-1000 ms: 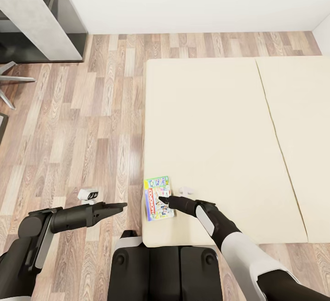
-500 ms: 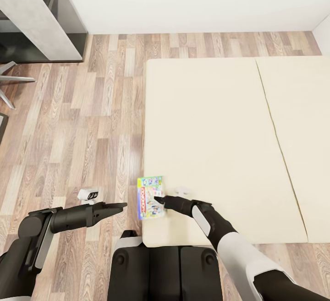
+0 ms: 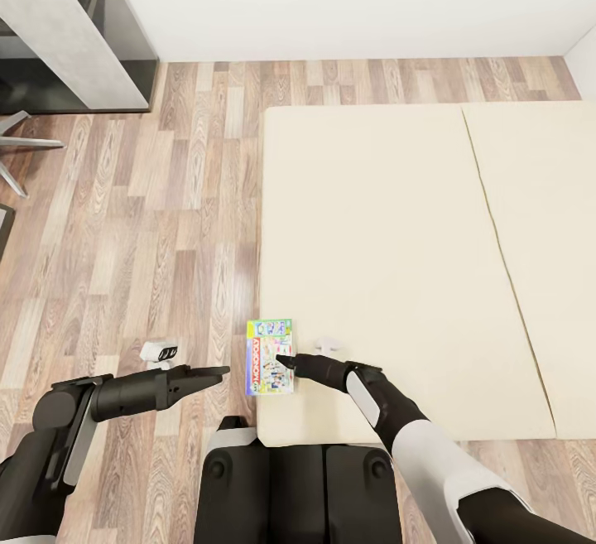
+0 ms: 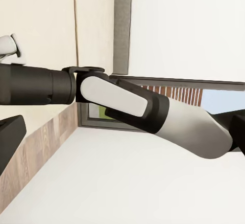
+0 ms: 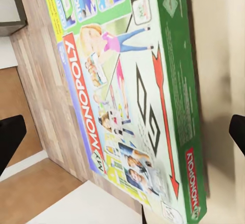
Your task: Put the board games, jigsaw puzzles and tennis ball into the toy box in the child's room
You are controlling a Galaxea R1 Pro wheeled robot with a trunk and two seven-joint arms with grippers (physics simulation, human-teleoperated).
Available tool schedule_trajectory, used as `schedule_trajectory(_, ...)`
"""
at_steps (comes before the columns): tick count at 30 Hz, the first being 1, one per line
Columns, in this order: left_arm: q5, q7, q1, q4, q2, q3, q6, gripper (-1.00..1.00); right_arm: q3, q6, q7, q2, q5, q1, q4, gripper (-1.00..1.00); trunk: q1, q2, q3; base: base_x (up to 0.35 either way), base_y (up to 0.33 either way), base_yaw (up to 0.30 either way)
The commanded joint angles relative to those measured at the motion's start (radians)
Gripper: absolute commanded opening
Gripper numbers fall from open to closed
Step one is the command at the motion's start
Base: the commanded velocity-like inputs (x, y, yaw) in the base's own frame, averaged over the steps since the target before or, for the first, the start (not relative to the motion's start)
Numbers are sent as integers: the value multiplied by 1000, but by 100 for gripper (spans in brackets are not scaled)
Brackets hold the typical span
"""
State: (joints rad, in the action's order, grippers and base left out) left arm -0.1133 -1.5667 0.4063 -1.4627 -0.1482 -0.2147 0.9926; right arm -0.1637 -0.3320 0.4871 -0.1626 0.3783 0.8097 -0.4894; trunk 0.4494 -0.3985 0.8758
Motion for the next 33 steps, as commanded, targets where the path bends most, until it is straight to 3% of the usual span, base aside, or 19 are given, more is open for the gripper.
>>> schedule_trajectory(1, 1, -4, 0, 0, 0, 0, 11, 100, -2, -6, -1, 0, 8, 0, -1, 100, 1, -1, 1, 0, 0, 0)
schedule_trajectory(27, 1, -4, 0, 0, -1, 0, 11, 100, -5, 9, -2, -6, 5, 0, 0, 100, 1, -1, 1, 0, 0, 0)
schedule_trajectory(33, 1, -4, 0, 0, -1, 0, 11, 100, -25, 10, -2, -6, 5, 0, -2, 100, 1, -1, 1, 0, 0, 0)
